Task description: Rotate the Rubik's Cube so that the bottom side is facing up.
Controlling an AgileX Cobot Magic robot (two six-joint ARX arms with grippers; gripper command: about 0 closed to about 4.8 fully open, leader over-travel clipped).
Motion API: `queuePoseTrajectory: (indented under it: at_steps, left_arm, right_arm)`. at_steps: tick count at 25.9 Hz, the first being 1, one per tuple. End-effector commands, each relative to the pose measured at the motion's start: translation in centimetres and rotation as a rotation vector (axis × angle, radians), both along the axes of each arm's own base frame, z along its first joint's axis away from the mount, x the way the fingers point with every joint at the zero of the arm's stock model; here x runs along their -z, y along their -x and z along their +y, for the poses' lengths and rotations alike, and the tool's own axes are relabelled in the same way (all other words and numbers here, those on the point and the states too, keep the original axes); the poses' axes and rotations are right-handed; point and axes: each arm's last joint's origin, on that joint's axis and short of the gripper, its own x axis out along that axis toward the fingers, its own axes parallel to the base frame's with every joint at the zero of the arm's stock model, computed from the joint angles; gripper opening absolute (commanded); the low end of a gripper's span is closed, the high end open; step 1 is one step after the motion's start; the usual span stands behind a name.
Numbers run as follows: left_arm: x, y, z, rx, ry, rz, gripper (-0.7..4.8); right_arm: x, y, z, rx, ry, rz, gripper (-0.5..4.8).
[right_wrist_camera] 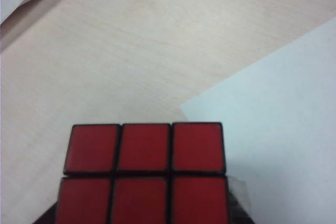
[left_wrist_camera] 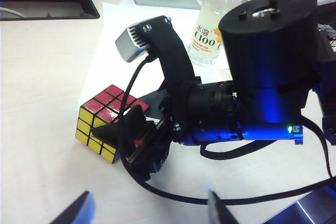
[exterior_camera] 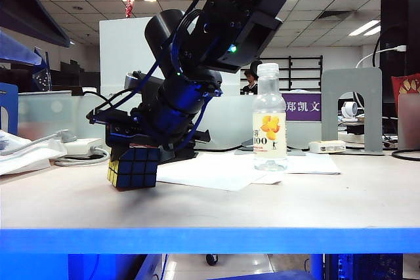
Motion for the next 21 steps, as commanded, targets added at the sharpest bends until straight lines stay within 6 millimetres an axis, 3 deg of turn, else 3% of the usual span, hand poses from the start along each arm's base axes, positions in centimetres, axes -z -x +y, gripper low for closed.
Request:
queuePoseTrajectory:
  at_steps: [1,9,21]
  left_arm:
    - [-0.2,0.0,0.0,-0.001,0.001,-0.012,2.87]
    - [-0.2,0.0,0.0,-0.012,-0.003,-0.013,2.87]
    - [-0.2,-0.1,0.1,-0.022,-0.006,-0.015,2.87]
  right_arm:
    - [0.1,0.1,0.1,-0.069,-0.03,0.048,2.45]
    - [-0.4,-0.1,-0.2,-0.111,-0.065,0.065,2.46]
    - [-2.2,-3.2,-4.3,-0.052,-0.24,0.185,2.47]
